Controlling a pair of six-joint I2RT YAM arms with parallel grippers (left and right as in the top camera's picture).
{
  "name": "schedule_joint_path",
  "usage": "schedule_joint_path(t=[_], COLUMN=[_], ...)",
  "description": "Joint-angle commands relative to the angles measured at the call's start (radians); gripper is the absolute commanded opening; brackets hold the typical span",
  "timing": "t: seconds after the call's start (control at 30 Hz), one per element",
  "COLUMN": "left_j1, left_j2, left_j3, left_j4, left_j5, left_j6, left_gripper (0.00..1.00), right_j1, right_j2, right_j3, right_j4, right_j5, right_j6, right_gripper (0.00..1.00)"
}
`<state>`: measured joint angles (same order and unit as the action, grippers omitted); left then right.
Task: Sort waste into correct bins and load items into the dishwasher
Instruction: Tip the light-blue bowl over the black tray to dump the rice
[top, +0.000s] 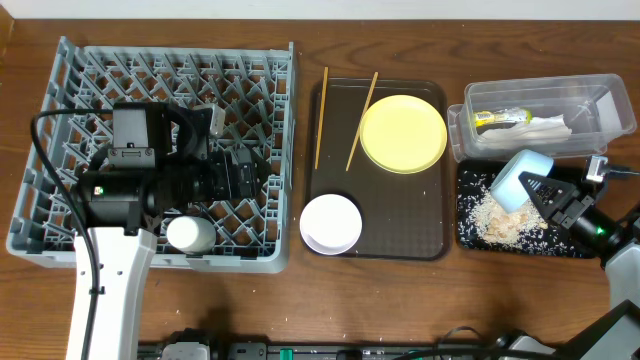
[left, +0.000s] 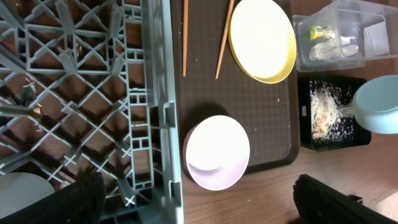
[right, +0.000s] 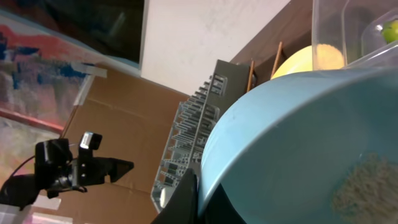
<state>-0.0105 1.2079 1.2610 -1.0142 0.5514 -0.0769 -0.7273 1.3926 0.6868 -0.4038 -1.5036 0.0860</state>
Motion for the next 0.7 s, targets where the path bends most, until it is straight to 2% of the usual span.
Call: schedule_joint_path(t=[0.0,0.07,0.1,0.13,0.17,0.23,0.3,0.37,0.43,0.57,0.67], left_j1=[-0.002,-0.002,-0.002,-0.002,-0.002,-0.002,-0.002,-0.002,-0.002,-0.002,-0.002], left_j2=[-0.007,-0.007,-0.007,-0.007,-0.007,-0.007,-0.007,-0.007,-0.007,-0.007,-0.007], left_j3=[0.019,0.019,0.019,0.019,0.019,0.019,0.019,0.019,0.019,0.019,0.019], left_j4=[-0.001,-0.001,-0.001,-0.001,-0.001,-0.001,-0.001,-0.001,-0.001,-0.001,-0.001], left_j5=[0.014,0.014,0.014,0.014,0.014,0.014,0.014,0.014,0.014,0.014,0.014], left_j6=[0.017,0.017,0.017,0.016,0.017,0.017,0.017,0.017,0.017,0.017,0.016], left_gripper=[0.98,0.98,0.98,0.98,0.98,0.98,0.98,0.98,0.98,0.98,0.98], right_j1=[-0.021,-0.02,-0.019,-0.019,-0.019,-0.011,-0.011,-0.014,-0.006,-0.006,-0.005], right_j2=[-0.005,-0.007,-0.007,-0.007,-0.007,-0.008,-0.008,-0.006,-0.007,-0.006,-0.006], right_j3=[-0.002,-0.002,-0.002,-0.003,-0.003,-0.003,-0.003,-0.003,-0.003,-0.003,-0.003], right_j4=[-0.009,0.002,0.007,0.003,-0.003,0.012,0.035,0.03,0.055,0.053,0.082], right_j5=[-0.056,-0.023,0.053,0.129,0.117,-0.014,0.059,0.154,0.031,0.091,0.016], right_j6=[-0.002,-0.013,-0.001,0.066,0.109,0.058,0.052,0.147,0.104,0.127,0.1], right_gripper=[0.01,0.01,0.01,0.01,0.01,0.01,0.01,0.01,0.01,0.01,0.01])
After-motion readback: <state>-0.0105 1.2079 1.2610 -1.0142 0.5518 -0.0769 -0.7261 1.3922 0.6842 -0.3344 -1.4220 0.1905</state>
